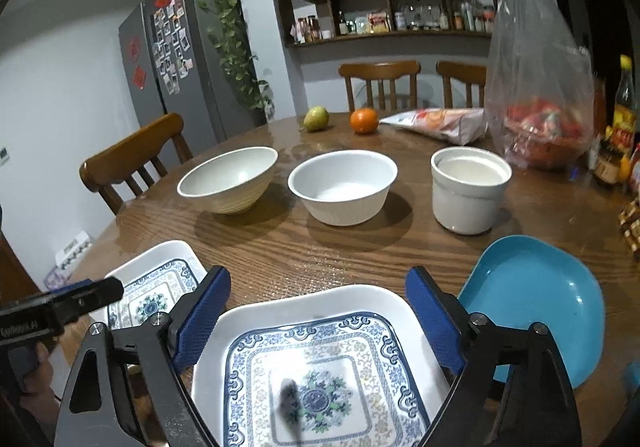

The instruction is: Organize plates and bowls

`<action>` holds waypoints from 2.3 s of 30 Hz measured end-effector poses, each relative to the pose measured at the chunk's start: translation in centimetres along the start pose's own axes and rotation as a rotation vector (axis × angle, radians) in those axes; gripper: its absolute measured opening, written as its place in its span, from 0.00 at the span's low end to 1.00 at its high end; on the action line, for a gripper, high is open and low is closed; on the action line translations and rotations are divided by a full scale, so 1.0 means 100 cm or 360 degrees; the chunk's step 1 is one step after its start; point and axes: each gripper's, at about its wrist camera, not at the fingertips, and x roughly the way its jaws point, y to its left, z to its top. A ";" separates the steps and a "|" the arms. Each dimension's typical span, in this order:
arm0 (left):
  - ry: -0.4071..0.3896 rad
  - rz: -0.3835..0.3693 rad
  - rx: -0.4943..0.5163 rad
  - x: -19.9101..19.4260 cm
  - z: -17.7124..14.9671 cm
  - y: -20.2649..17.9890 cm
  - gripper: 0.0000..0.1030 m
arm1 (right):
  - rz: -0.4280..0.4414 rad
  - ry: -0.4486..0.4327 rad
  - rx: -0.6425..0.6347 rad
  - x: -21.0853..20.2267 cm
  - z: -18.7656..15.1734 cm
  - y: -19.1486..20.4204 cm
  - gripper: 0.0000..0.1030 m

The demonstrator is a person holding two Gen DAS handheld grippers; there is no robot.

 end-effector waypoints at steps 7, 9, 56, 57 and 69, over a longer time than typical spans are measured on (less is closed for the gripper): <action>-0.0018 -0.0019 -0.0003 -0.011 0.001 0.014 0.82 | 0.0005 0.0111 0.0012 -0.009 0.002 0.028 0.77; -0.0015 -0.0005 -0.0002 -0.012 0.002 0.018 0.81 | 0.0022 0.0165 0.0054 -0.011 0.001 0.035 0.75; 0.0247 -0.0004 0.0058 0.031 0.015 0.086 0.30 | 0.0207 0.0582 0.0174 0.050 -0.030 0.105 0.35; 0.0246 0.0002 0.0063 0.031 0.014 0.085 0.30 | 0.0200 0.0579 0.0172 0.051 -0.029 0.105 0.35; 0.0215 -0.0011 0.0101 0.017 0.011 0.079 0.31 | 0.0162 0.0595 0.0158 0.064 -0.016 0.105 0.35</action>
